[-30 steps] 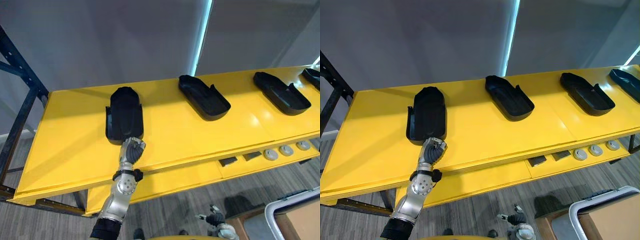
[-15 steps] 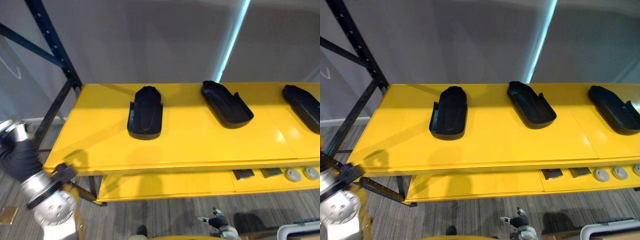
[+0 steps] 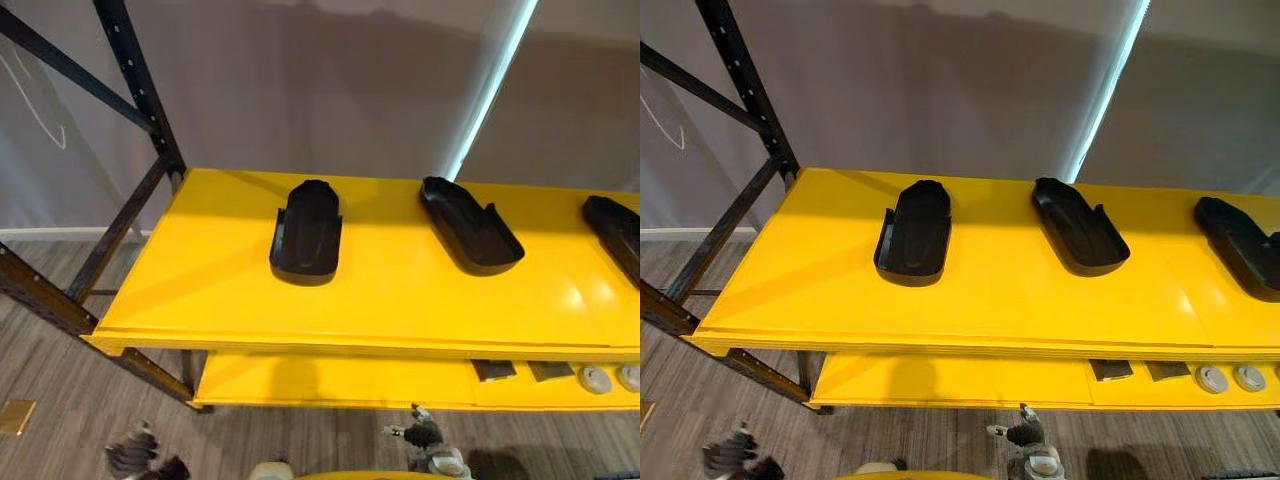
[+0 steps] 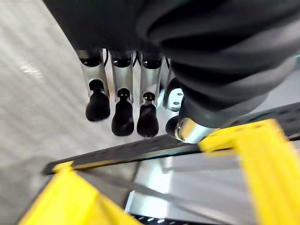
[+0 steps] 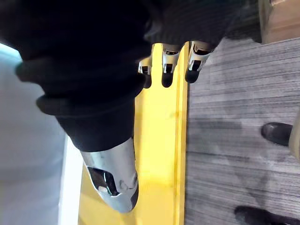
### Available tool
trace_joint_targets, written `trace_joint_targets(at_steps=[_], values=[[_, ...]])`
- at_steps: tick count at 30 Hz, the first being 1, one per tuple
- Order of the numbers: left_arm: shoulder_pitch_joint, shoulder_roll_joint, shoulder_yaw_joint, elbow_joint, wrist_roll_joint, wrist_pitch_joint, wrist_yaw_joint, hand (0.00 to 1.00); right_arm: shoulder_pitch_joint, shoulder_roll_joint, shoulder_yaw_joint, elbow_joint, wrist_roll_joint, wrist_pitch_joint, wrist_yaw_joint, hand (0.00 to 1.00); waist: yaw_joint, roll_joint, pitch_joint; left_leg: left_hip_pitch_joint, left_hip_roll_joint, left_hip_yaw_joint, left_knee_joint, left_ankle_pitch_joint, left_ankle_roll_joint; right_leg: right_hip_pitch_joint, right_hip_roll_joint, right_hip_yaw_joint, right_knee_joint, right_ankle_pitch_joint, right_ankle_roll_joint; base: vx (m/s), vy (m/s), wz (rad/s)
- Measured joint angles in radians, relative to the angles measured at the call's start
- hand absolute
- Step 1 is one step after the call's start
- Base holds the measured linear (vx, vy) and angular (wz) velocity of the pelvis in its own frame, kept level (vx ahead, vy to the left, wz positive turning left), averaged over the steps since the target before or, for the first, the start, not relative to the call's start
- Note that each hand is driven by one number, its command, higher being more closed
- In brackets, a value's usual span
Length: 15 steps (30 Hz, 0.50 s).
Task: Walk over and take plastic housings, then place them on the shelf
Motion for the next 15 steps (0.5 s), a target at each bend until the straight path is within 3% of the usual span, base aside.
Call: trace_joint_targets(at_steps=[7,15], values=[[-0.084,0.005,-0.071,0.244,0.004,-0.001,-0.052,0.0,0.008,0.004,-0.027,0.002,0.001,-0.003,-0.021,0.0,-0.001,0.014,0.005,0.022,-0.001,0.033,-0.002,-0.007,0.003,0.0,-0.007,0.034,0.004,0.0,0.001,0.01,0.015,-0.12],[-0.108,0.01,-0.204,0.303,0.06,-0.005,-0.082,0.0,0.012,-0.002,-0.074,0.011,0.005,-0.003,-0.032,0.0,-0.003,0.035,0.007,0.034,0.001,0.063,-0.02,-0.006,0.004,-0.017,-0.007,0.059,0.014,0.002,0.006,-0.04,0.001,-0.1]])
